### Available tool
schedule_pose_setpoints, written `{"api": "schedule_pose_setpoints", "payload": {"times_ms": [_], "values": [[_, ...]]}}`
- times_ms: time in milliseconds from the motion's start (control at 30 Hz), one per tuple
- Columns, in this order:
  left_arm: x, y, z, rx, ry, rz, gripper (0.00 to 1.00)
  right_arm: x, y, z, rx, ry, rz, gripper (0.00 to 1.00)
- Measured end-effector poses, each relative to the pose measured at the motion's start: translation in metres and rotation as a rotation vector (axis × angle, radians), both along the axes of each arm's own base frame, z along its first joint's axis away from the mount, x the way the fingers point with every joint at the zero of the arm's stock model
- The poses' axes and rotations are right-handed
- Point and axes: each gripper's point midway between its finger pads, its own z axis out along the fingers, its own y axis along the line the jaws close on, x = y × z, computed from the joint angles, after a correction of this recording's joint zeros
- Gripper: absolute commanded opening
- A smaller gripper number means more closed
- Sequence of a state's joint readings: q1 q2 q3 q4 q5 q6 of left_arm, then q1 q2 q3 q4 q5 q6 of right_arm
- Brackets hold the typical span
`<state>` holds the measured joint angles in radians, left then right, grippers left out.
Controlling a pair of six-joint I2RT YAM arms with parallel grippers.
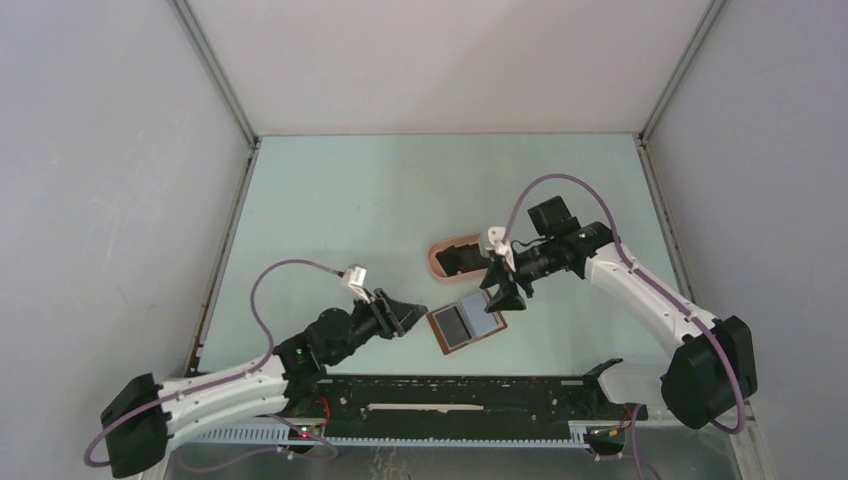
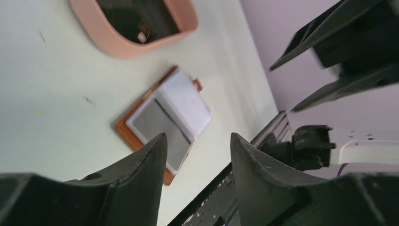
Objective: Put the credit cards into the card holder
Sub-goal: Close the card holder at the center of the board.
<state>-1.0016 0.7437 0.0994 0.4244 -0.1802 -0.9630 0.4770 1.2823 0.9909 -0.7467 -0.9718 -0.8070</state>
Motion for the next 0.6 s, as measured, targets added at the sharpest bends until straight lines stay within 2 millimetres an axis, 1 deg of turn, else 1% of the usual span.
{"api": "schedule_pose_setpoints", "payload": {"times_ms": [67,133,167,233,267,300,433,533,600], "values": [[0.002,0.009,0.016,-0.018,-0.059,0.026,0.77,-0.01,-0.007,-0.004,0.016,-0.073,0.093,0.75],[0.005,0.018,0.035,-0.054,-0.123,0.055,0.98,-0.018,-0.015,-0.01,0.018,-0.14,0.177,0.77],[0.005,0.022,0.044,-0.076,-0.15,0.07,0.99,-0.022,-0.018,-0.012,0.017,-0.167,0.213,0.78],[0.006,0.03,0.058,-0.13,-0.193,0.099,1.0,-0.025,-0.021,-0.015,0.013,-0.212,0.262,0.78],[0.006,0.034,0.063,-0.158,-0.208,0.114,1.0,-0.026,-0.023,-0.016,0.008,-0.231,0.28,0.78],[0.007,0.037,0.063,-0.173,-0.215,0.126,1.0,-0.026,-0.024,-0.018,0.003,-0.246,0.293,0.77],[0.008,0.042,0.051,-0.173,-0.196,0.152,1.0,-0.023,-0.03,-0.022,-0.024,-0.293,0.318,0.77],[0.008,0.041,0.046,-0.164,-0.175,0.153,1.0,-0.019,-0.035,-0.026,-0.046,-0.306,0.318,0.76],[0.009,0.04,0.038,-0.142,-0.158,0.152,1.0,-0.015,-0.04,-0.03,-0.061,-0.31,0.309,0.75]]}}
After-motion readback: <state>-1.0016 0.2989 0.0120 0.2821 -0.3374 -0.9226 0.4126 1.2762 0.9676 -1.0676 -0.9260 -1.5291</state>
